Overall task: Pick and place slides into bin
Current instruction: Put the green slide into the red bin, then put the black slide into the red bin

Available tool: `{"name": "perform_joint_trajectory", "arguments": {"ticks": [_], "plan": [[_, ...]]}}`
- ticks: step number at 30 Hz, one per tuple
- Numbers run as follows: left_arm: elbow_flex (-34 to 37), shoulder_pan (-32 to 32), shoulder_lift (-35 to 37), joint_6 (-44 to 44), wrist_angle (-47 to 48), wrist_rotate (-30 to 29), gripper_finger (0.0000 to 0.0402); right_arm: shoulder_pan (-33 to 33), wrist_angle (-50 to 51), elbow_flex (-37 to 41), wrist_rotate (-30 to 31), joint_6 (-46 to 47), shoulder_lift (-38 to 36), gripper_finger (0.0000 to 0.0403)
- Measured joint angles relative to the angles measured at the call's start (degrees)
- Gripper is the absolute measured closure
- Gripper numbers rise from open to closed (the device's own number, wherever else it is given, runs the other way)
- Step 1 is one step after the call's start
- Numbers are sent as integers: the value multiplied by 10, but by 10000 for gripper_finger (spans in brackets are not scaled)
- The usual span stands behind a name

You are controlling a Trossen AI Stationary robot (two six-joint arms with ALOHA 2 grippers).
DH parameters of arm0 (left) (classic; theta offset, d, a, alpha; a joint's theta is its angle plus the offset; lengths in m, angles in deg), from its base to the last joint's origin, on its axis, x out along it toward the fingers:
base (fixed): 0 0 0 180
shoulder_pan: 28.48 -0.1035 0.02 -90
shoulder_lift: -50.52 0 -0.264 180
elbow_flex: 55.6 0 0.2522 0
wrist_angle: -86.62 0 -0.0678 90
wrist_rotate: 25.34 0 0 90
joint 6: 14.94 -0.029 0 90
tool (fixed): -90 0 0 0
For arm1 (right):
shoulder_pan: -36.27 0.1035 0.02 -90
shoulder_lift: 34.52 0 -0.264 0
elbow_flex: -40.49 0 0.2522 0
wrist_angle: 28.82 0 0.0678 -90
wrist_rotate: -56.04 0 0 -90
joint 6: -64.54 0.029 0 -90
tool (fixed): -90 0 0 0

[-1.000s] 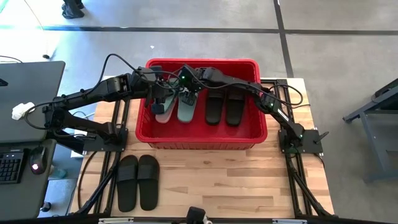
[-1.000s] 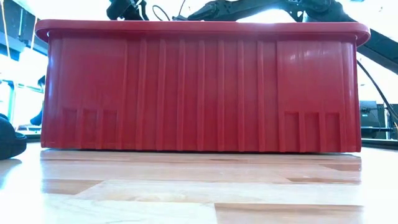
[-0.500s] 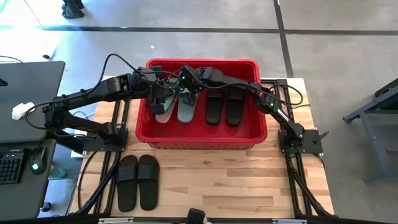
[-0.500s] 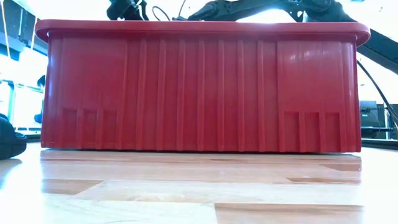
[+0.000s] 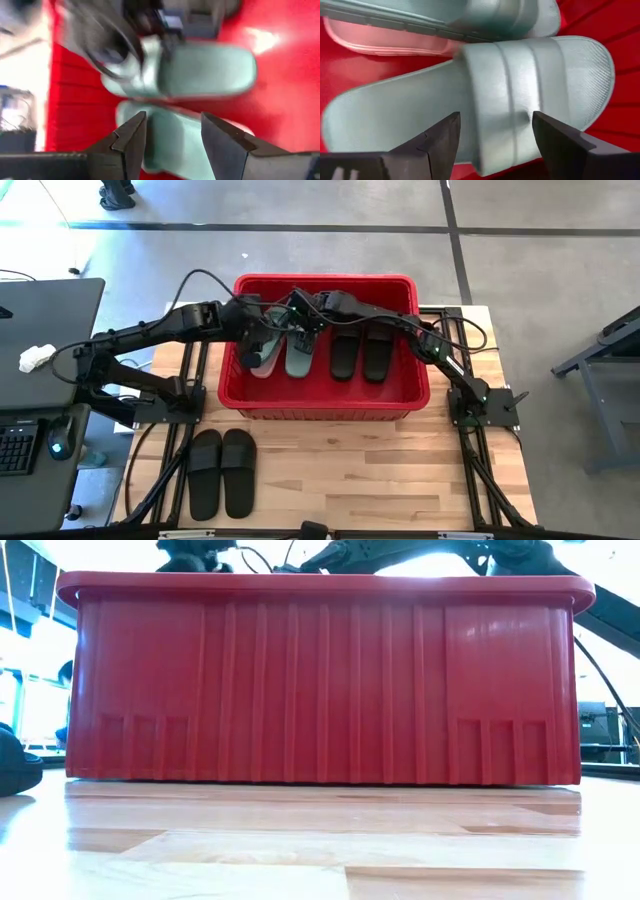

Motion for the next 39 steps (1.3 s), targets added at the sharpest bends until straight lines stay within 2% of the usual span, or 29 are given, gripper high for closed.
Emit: {"name": "perform_joint_trajectory", "arguments": {"ticks": [10, 16, 20, 29, 33, 39], "plan": [[0, 0, -42, -2, 13, -1, 229, 7, 22, 0, 27, 2, -27, 164], [0, 0, -44, -2, 62, -4, 229, 7, 96, 0, 41, 1, -33, 164], [0, 0, -44, -3, 98, 20, 229, 8, 139, 0, 59, 0, -48, 164], [0, 0, -45, 16, 102, 36, 229, 3, 150, 0, 65, -5, -119, 164], [0, 0, -50, 13, 110, 64, 229, 3, 162, 0, 66, 0, -151, 164], [0, 0, -81, -8, 146, 74, 229, 3, 165, 0, 44, -12, -191, 168]]}}
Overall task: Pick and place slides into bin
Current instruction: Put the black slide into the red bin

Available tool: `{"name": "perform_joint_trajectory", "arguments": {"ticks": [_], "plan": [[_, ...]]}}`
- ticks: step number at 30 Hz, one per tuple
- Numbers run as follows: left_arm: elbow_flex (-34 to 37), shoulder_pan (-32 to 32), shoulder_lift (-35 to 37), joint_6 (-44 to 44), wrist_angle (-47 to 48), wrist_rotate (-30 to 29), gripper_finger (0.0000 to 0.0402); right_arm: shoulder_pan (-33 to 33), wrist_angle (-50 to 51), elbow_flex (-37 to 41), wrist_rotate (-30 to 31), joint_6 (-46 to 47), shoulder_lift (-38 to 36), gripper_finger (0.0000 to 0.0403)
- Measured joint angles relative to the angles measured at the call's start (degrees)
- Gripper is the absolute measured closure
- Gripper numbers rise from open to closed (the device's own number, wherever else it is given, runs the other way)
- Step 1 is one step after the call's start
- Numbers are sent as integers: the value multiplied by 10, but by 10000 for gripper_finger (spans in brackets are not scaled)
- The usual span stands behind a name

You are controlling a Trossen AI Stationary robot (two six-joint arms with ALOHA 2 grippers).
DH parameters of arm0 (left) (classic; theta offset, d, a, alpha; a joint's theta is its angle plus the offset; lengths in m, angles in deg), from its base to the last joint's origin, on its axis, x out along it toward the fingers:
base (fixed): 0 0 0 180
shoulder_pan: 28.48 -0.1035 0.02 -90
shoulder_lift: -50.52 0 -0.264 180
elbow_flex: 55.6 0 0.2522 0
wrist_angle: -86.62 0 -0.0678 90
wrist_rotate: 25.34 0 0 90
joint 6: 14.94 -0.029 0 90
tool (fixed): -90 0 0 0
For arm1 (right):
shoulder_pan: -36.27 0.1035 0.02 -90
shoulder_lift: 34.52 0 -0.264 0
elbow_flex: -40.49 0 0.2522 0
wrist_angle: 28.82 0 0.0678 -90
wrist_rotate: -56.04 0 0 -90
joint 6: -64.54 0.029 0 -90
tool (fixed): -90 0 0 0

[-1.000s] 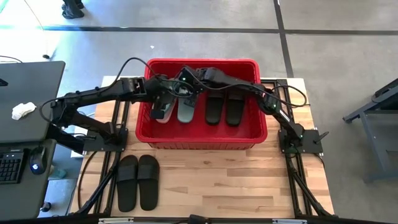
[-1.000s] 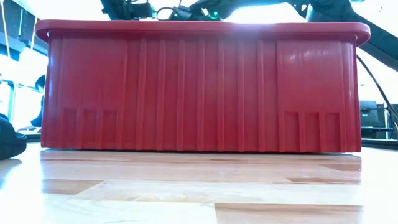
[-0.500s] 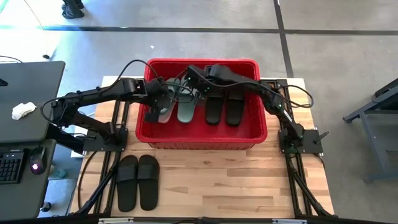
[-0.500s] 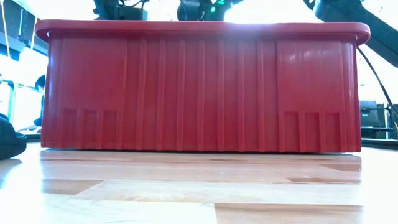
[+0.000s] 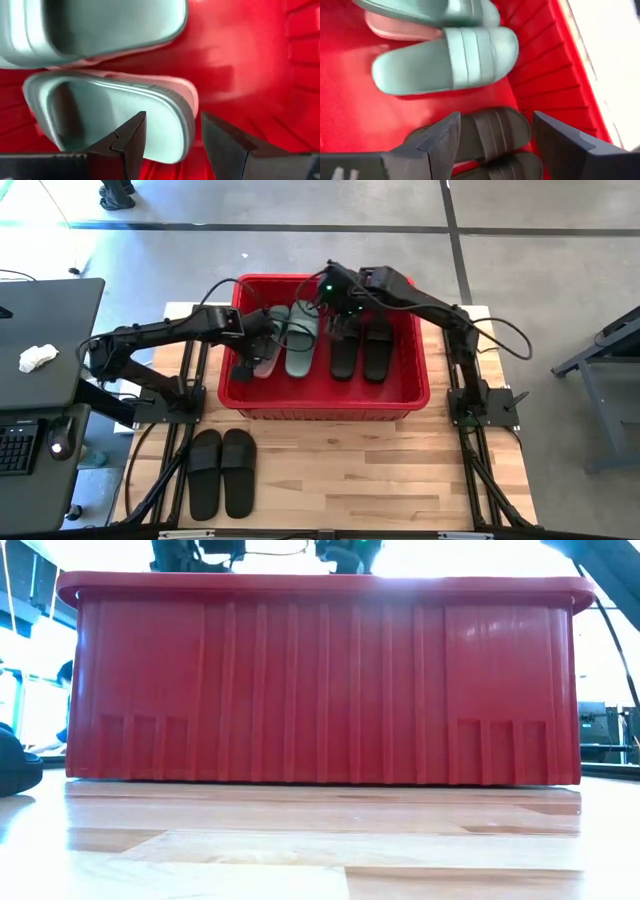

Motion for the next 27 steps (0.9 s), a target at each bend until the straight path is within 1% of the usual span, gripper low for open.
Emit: {"name": "perform_joint_trajectory", "arguments": {"ticks": [2, 5, 12, 15, 18, 23, 27], "plan": [[0, -1, -17, -4, 1, -10, 229, 0, -3, 0, -17, -6, -9, 177], [0, 0, -41, -8, -7, -23, 229, 0, -7, 0, -33, -14, -19, 203], [0, 0, -80, 3, -17, -22, 229, 0, 0, 0, -78, -14, -21, 300], [0, 0, -86, 3, -20, -9, 229, 0, 0, 0, -85, -14, -21, 339], [0, 0, -89, 2, -27, 7, 229, 0, 0, 0, -86, -17, -21, 369], [0, 0, -89, 2, -43, 23, 229, 0, 0, 0, -86, -19, -21, 399], [0, 0, -89, -1, -46, 34, 229, 0, 1, 0, -86, -19, -21, 399]]}}
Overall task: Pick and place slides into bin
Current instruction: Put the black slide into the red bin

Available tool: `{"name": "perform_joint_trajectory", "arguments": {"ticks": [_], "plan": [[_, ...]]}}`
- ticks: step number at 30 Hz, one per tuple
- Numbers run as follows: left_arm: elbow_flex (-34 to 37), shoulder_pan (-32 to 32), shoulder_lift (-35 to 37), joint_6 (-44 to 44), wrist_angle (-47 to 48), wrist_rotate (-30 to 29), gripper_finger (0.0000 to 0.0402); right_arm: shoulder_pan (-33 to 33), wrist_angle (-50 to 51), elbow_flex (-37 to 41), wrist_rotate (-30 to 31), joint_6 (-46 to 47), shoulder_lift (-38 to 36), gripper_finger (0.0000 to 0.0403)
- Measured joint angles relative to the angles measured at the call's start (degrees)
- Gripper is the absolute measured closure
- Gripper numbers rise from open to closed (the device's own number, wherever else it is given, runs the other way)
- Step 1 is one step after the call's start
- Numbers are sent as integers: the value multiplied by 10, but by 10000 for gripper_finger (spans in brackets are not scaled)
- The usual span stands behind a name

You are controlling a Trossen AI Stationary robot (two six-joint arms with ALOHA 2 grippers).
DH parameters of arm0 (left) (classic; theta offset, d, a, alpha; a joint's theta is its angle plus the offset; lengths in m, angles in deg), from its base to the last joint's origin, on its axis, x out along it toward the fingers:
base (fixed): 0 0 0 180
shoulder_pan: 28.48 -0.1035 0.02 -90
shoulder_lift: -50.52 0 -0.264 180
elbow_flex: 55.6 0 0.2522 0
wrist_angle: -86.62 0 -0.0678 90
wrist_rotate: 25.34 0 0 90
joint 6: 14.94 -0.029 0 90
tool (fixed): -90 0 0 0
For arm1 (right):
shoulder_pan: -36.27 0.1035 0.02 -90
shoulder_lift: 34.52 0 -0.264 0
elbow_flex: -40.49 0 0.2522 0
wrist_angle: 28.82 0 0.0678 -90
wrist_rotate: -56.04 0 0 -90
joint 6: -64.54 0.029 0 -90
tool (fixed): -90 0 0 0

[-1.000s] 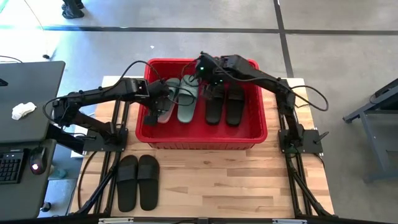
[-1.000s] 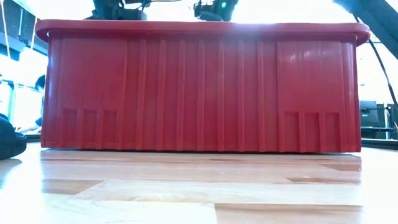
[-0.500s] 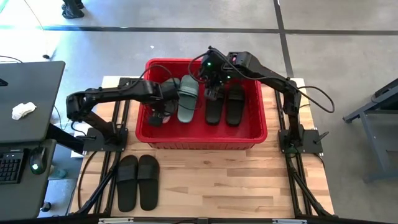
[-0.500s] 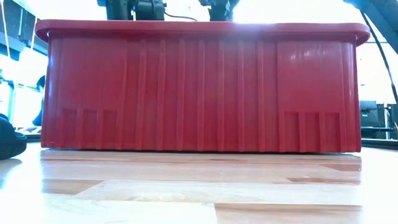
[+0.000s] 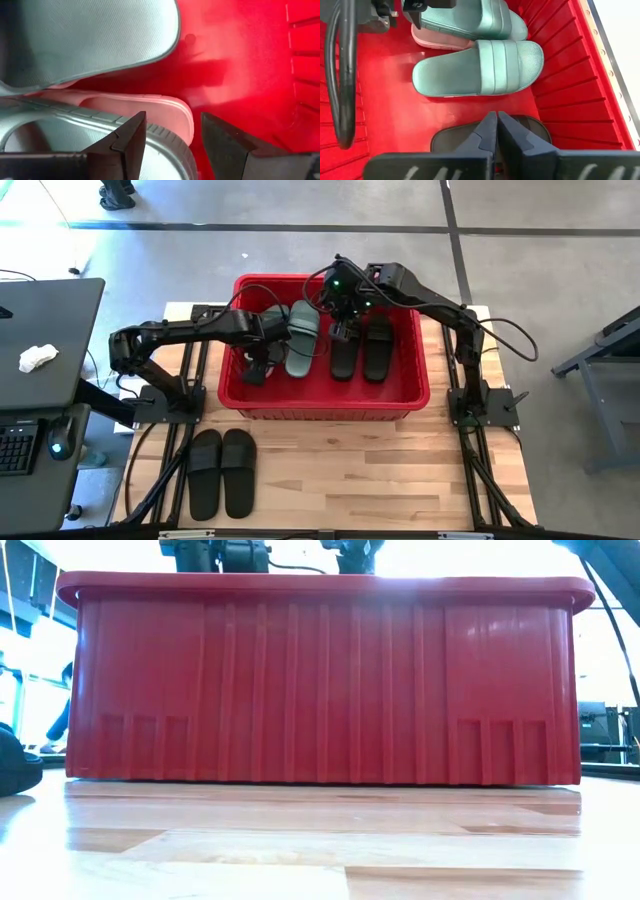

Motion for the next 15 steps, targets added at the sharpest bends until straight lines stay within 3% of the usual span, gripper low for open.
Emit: {"name": "perform_joint_trajectory", "arguments": {"ticks": [15], "plan": [[-6, 0, 4, 27, -20, 5, 229, 0, 2, 0, -11, 0, 0, 402]]}}
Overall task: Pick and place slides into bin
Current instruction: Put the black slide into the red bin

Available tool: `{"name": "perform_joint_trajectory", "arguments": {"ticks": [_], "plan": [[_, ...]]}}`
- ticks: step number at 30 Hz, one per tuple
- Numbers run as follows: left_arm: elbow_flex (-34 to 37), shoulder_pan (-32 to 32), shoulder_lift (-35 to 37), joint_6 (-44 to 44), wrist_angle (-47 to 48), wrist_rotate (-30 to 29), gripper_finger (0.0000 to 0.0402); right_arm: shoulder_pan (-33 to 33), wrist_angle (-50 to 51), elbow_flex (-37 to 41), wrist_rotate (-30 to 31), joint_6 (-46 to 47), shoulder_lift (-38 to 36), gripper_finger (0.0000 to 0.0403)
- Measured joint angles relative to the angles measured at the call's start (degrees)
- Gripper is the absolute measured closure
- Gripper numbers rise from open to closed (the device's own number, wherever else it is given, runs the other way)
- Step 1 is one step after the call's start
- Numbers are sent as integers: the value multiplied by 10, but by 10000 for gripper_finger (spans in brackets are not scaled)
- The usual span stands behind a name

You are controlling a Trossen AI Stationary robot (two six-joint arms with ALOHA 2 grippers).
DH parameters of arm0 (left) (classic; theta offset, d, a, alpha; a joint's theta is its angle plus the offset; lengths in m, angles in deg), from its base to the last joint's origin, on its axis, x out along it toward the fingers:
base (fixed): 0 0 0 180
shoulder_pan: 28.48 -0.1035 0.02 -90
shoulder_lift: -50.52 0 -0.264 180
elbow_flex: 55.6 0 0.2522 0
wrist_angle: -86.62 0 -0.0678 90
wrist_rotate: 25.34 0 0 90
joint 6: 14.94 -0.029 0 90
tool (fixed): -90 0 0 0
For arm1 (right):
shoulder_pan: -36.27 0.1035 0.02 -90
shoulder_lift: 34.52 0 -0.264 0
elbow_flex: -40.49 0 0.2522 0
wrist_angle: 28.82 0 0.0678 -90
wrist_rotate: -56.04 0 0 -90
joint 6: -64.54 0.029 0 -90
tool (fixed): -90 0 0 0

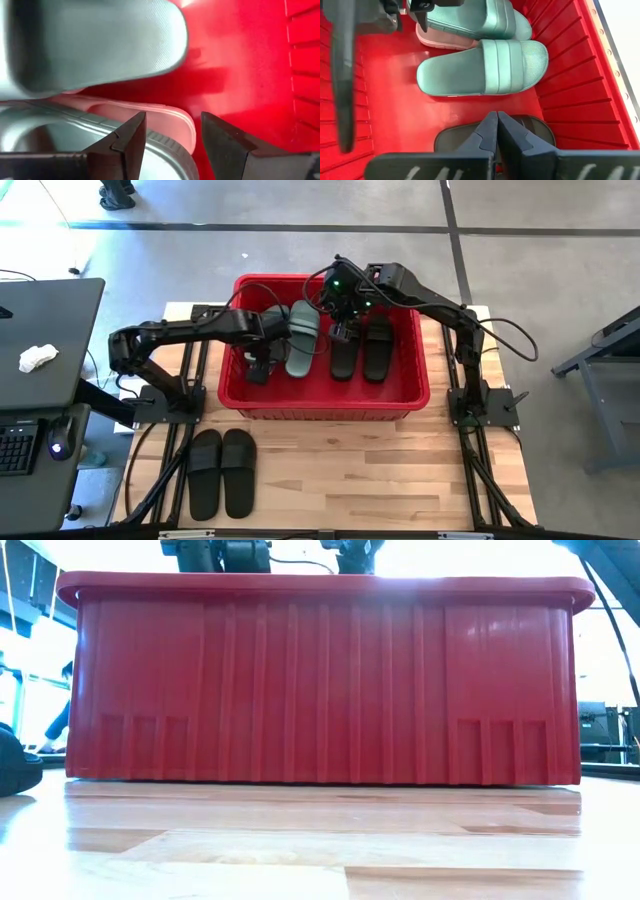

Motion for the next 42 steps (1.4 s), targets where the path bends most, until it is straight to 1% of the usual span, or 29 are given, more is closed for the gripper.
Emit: {"name": "perform_joint_trajectory", "arguments": {"ticks": [5, 10, 16, 22, 27, 30, 32, 34, 39, 42], "plan": [[-32, 0, 12, 10, 1, -4, 229, 0, 0, 0, 0, 0, 0, 402], [-65, 0, 33, 11, 9, -23, 229, 0, 10, 0, 0, 0, 0, 402], [-112, 0, 59, 11, 34, -20, 229, 0, 26, 0, 0, -14, 1, 402], [-157, 0, 92, 15, 75, 33, 229, 0, 37, 0, 0, -25, 1, 402], [-185, 0, 122, 31, 94, 101, 229, 0, 64, 0, -3, -26, 1, 402], [-191, 0, 140, 48, 94, 152, 229, 0, 82, 0, -39, -30, 0, 402], [-192, 5, 153, 61, 95, 184, 229, 1, 90, 0, -74, -35, -1, 403], [-192, 24, 165, 71, 96, 207, 229, 2, 96, 0, -118, -39, -6, 403], [-192, 103, 194, 113, 96, 261, 229, 16, 107, 0, -242, -58, -21, 403], [-192, 168, 202, 175, 96, 249, 229, 27, 112, 0, -291, -66, -26, 403]]}}
